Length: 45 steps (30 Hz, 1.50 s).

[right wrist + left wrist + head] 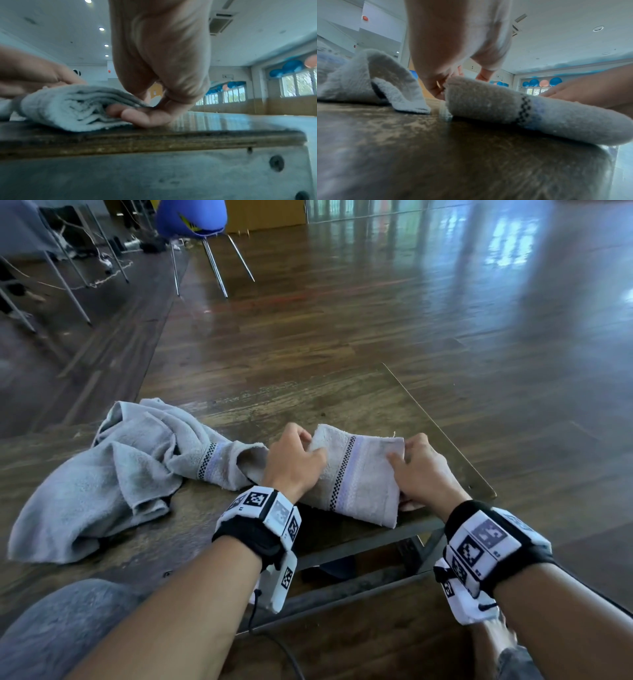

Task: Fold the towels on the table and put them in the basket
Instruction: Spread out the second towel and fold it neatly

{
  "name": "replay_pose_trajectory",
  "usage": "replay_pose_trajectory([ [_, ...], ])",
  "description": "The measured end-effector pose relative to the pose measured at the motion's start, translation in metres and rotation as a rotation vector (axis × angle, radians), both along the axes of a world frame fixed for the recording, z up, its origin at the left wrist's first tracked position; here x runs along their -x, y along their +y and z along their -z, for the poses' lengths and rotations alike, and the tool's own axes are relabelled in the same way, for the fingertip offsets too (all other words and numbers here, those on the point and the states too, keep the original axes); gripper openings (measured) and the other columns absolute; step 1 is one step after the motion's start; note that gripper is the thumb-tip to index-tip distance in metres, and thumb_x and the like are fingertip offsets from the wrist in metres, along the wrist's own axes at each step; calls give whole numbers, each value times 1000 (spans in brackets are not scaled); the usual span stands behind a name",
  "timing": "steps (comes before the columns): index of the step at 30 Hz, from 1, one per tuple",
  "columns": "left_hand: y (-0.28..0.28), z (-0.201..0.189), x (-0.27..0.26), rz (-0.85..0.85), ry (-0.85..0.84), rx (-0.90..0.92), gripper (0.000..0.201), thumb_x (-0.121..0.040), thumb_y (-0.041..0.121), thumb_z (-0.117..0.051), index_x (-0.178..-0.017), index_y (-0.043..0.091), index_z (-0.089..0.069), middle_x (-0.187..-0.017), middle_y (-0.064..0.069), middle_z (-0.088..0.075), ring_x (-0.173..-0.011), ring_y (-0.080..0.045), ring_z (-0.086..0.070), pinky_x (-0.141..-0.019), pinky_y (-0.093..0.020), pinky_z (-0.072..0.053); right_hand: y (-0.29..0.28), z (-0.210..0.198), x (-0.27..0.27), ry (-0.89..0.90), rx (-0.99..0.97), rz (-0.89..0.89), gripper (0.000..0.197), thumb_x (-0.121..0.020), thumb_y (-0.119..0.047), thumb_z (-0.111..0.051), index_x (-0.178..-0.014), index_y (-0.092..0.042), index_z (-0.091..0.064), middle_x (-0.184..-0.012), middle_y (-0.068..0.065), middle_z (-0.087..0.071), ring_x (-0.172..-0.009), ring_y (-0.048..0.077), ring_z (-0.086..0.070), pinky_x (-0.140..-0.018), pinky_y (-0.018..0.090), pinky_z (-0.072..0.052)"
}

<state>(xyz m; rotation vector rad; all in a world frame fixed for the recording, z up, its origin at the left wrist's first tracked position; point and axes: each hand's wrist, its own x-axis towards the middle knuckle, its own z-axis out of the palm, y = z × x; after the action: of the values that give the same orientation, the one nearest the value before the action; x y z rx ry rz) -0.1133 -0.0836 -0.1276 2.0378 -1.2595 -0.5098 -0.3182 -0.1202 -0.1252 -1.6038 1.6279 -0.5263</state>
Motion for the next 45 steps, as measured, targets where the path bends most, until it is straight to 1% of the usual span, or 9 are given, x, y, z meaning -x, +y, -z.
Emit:
replay_pose_trajectory([
  [4, 2, -5, 5, 60, 66, 83, 35, -73, 35, -58, -106, 26, -50, -93, 17, -53, -95, -16, -57, -90, -39, -49, 5, -5, 7, 289, 129, -103, 35, -97, -48, -42, -130, -40, -40, -88, 2, -70, -52, 21, -71, -61, 40, -63],
  [7, 7, -9, 2, 112, 33, -19, 41, -68, 44, -54, -106, 28, -49, -94, 15, -53, -100, -19, -53, -99, -47, -43, 9, -11, 10, 382, 109, -110, 29, -88, -51, -45, -98, -28, -59, -89, 5, -69, -70, 28, -68, -71, 36, -57],
  [15, 34, -18, 14, 426, -539, -90, 29, -83, 51, -50, -93, 28, -66, -98, 8, -66, -98, -15, -61, -109, -48, -28, 49, -16, 10, 290, 23, -304, 46, -85, -49, -52, -51, -18, -49, -74, 6, -73, -70, 32, -71, -72, 45, -62],
  [20, 54, -15, 20, 533, -559, -171, 56, -88, 60, -43, -136, 32, -50, -142, 5, -46, -135, -15, -42, -121, -53, 0, 61, -18, 17, 419, 190, -216, 24, -86, -48, -47, -78, -29, -60, -82, -8, -58, -70, 14, -56, -60, 30, -38],
  [24, 69, -7, 26, 623, -499, -157, 79, -83, 79, -41, -150, 39, -32, -164, 3, -18, -152, -15, -15, -121, -48, 5, 66, -19, 23, 345, 214, -278, 20, -89, -37, -45, -100, -37, -61, -101, -8, -66, -88, 20, -63, -76, 38, -53],
  [30, 76, 4, 31, 689, -538, -118, 66, -93, 68, -39, -153, 44, -26, -167, -6, -7, -154, -17, 0, -124, -41, 6, 67, -20, 26, 294, 134, -333, 27, -90, -24, -54, -108, -35, -71, -116, 1, -69, -107, 23, -65, -96, 44, -53],
  [37, 72, -7, 44, 707, -342, 63, 41, -105, 42, -36, -144, 35, -50, -153, -13, -44, -148, -25, -31, -124, -40, -11, 67, -23, 23, 272, 115, -335, 25, -88, -19, -54, -97, -28, -75, -95, 6, -70, -87, 31, -66, -81, 44, -58],
  [40, 72, -4, 49, 739, -452, 9, 45, -106, 42, -35, -149, 32, -43, -159, -13, -35, -151, -24, -23, -124, -40, -12, 66, -23, 24, 280, 100, -342, 25, -87, -15, -53, -87, -29, -72, -94, 7, -68, -85, 31, -65, -78, 43, -58],
  [45, 76, 1, 48, 779, -424, -92, 53, -99, 52, -45, -148, 33, -43, -164, -7, -22, -154, -20, -11, -125, -34, -3, 66, -21, 21, 303, 341, -239, 34, -93, -24, -46, -122, -34, -61, -124, -8, -63, -101, 22, -61, -83, 39, -51],
])
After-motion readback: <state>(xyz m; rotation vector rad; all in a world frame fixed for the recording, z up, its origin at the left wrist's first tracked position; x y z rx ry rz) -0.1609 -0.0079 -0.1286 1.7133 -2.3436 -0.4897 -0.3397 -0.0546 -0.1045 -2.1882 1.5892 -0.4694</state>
